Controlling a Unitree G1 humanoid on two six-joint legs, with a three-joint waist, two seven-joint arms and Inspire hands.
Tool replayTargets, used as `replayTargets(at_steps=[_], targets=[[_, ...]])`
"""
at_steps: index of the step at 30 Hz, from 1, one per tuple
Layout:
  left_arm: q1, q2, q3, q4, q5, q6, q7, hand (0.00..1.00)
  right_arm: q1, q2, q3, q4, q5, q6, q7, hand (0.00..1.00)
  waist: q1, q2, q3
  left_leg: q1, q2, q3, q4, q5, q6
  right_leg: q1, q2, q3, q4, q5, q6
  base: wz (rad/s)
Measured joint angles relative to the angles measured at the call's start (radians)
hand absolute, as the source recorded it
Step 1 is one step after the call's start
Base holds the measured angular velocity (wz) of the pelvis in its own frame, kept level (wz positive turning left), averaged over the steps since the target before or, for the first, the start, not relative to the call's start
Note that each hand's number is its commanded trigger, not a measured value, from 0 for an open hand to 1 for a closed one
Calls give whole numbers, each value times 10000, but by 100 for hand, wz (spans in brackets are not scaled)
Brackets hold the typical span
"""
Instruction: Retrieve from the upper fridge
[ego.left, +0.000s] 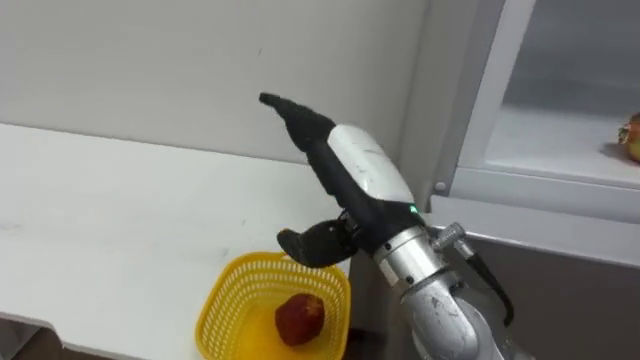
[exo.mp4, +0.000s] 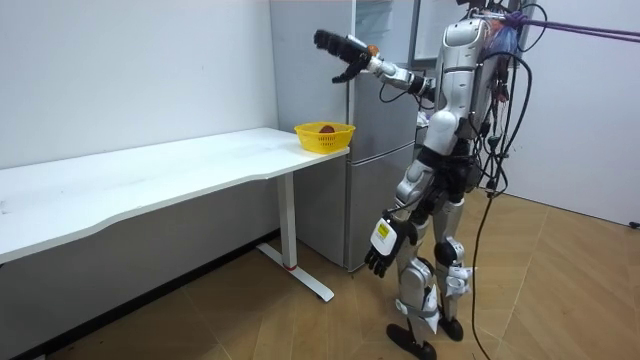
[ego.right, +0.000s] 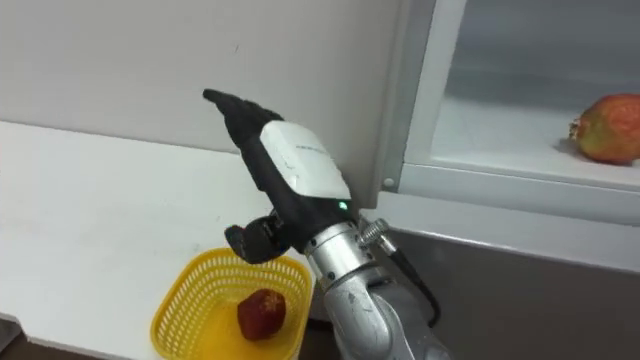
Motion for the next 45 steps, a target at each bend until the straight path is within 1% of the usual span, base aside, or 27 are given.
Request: replayTargets(at_steps=[2, 3, 4, 7, 9, 10, 11, 12, 13, 15, 16, 17, 19, 21, 22, 23, 25, 26, 27, 30, 31, 32, 34, 39, 42, 44, 45], targets=[[0, -56, 12, 7, 3, -8, -1, 0, 134, -34, -232, -373, 261, -166, -159, 0, -62, 24, 14, 127, 17, 198, -24, -1, 1, 64, -7, 97, -18, 0, 1, -17], [5, -77, 5, 26, 1, -52, 3, 0, 283, -54, -409, -563, 370, -222, -218, 0, -99, 59, 15, 239, 22, 274, -92, -2, 2, 110, 0, 242, -27, 0, 1, -16], [27, -76, 3, 60, 1, -77, 15, 0, 348, -55, -524, -605, 585, -303, -297, 0, -262, 105, 16, 298, 23, 282, -142, -3, 5, 143, 6, 298, -20, 0, 1, -11], [70, -82, 4, 72, -1, -78, 193, 0, 597, -101, -932, -973, 900, -332, -484, 0, -552, 174, -54, 299, 46, 333, -183, -3, 5, 77, 18, 415, -4, 5, -4, -11], [106, -84, 15, 73, -5, -96, 222, 0, 805, -101, -1230, -1314, 1014, -361, -715, 0, -622, 240, -95, 347, 75, 483, -199, -3, 5, 66, 32, 519, 19, 17, -18, -17], [152, -88, 37, 74, -12, -147, 228, 0, 951, -101, -1456, -1459, 1047, -545, -975, 0, -697, 265, -107, 428, 80, 499, -279, -3, 5, 119, 45, 561, 21, 23, -21, -14], [191, -87, 50, 74, -11, -196, 236, 0, 1042, -109, -1555, -1558, 1065, -596, -1123, 0, -742, 284, -108, 454, 80, 505, -298, -3, 5, 152, 46, 565, 22, 23, -21, -6], [285, -88, 71, 73, -11, -256, 243, 0, 1240, -119, -1726, -1712, 1139, -715, -1429, 0, -828, 332, -134, 473, 82, 512, -328, -4, 5, 168, 48, 568, 29, 23, -20, 0], [341, -93, 69, 73, -9, -274, 247, 0, 1362, -143, -1904, -1754, 1205, -880, -1684, 0, -949, 334, -153, 481, 85, 512, -327, -4, 5, 170, 51, 566, 35, 23, -20, 0], [421, -139, 65, 73, -10, -280, 331, 0, 1523, -291, -2128, -1789, 1240, -972, -1979, 0, -1096, 353, -149, 553, 96, 579, -328, -3, 4, 169, 53, 614, 73, 23, -20, -8], [502, -184, 61, 73, -15, -281, 398, 0, 1684, -331, -2298, -1810, 1268, -968, -2080, 0, -1131, 364, -141, 623, 135, 735, -325, -2, 2, 179, 60, 645, 140, 23, -20, -18], [552, -195, 65, 74, -14, -281, 404, 0, 1759, -324, -2367, -1815, 1265, -963, -2139, 0, -1163, 363, -142, 640, 148, 775, -326, -4, 0, 189, 68, 645, 138, 23, -21, -17], [704, -247, 123, 73, -7, -271, 409, 0, 2014, -325, -2723, -1939, 1265, -963, -2318, 0, -1354, 325, -151, 666, 162, 796, -359, -8, -5, 217, 81, 676, 129, 23, -21, -3], [807, -305, 227, 75, -10, -255, 410, 0, 2054, -324, -3008, -1957, 1294, -961, -2414, 0, -1460, 328, -149, 700, 169, 838, -357, -8, -6, 224, 92, 710, 130, 24, -22, -5], [847, -316, 342, 76, -9, -248, 414, 0, 2053, -354, -3308, -1976, 1473, -962, -2442, 0, -1617, 299, -140, 697, 170, 813, -400, -8, -6, 218, 94, 722, 132, 24, -23, 0], [865, -316, 429, 88, -14, -247, 415, 0, 2053, -379, -3468, -1976, 1570, -962, -2469, 0, -1622, 292, -138, 700, 171, 812, -402, -7, -7, 218, 93, 720, 135, 24, -23, 0], [943, -327, 641, 161, -14, -246, 443, 0, 2053, -555, -4076, -1976, 1713, -954, -2638, 0, -1678, 248, -157, 735, 171, 809, -404, -7, -7, 231, 90, 720, 145, 25, -25, 0], [973, -333, 670, 160, -14, -246, 455, 0, 2053, -606, -4210, -1976, 1731, -953, -2683, 0, -1691, 236, -153, 754, 170, 812, -408, -7, -7, 243, 90, 723, 146, 25, -25, 0], [1042, -333, 695, 159, -16, -249, 465, 0, 2053, -737, -4433, -1975, 1882, -954, -2814, 0, -1721, 204, -131, 803, 168, 811, -424, -7, -7, 283, 90, 727, 141, 25, -24, 0], [1255, -352, 847, 161, -11, -261, 453, 0, 2052, -805, -4983, -1975, 2165, -954, -3093, 0, -1861, 87, -141, 813, 173, 798, -425, -7, -7, 292, 97, 719, 128, 24, -25, 0], [1319, -392, 1005, 164, -12, -264, 426, 0, 2052, -851, -5150, -1974, 2326, -956, -3159, 0, -1903, 49, -141, 812, 173, 796, -413, -8, -7, 287, 94, 713, 127, 24, -25, 0], [1335, -401, 1073, 164, -12, -267, 409, 0, 2052, -906, -5232, -1974, 2425, -956, -3172, 0, -1907, 30, -142, 808, 172, 796, -414, -8, -7, 279, 93, 708, 128, 24, -25, 0], [1334, -397, 1229, 163, -11, -269, 407, 0, 2052, -1156, -5452, -1974, 2517, -956, -3242, 0, -1915, -31, -155, 795, 175, 797, -409, -8, -7, 244, 92, 691, 131, 28, -30, 0], [1326, -396, 1524, 115, 0, -276, 395, 0, 2049, -1555, -5587, -1975, 2510, -955, -3053, 0, -1970, -105, -183, 713, 175, 794, -408, -8, -7, 218, 91, 688, 130, 28, -30, 0], [1320, -374, 1573, 115, -5, -289, 392, 0, 2046, -1734, -5678, -1961, 2581, -955, -2865, 0, -1978, -137, -171, 717, 174, 794, -415, -8, -7, 218, 89, 689, 129, 28, -30, 0], [1307, -344, 1572, 118, -4, -313, 377, 0, 2042, -1996, -5693, -1881, 2667, -955, -2794, 0, -1976, -168, -147, 711, 174, 778, -422, -8, -7, 219, 86, 658, 129, 28, -30, 2], [1296, -313, 1571, 118, -6, -325, 369, 0, 2036, -2240, -5693, -1752, 2787, -956, -2786, 0, -1968, -192, -125, 698, 174, 764, -420, -7, -7, 220, 82, 620, 128, 28, -30, 3]])
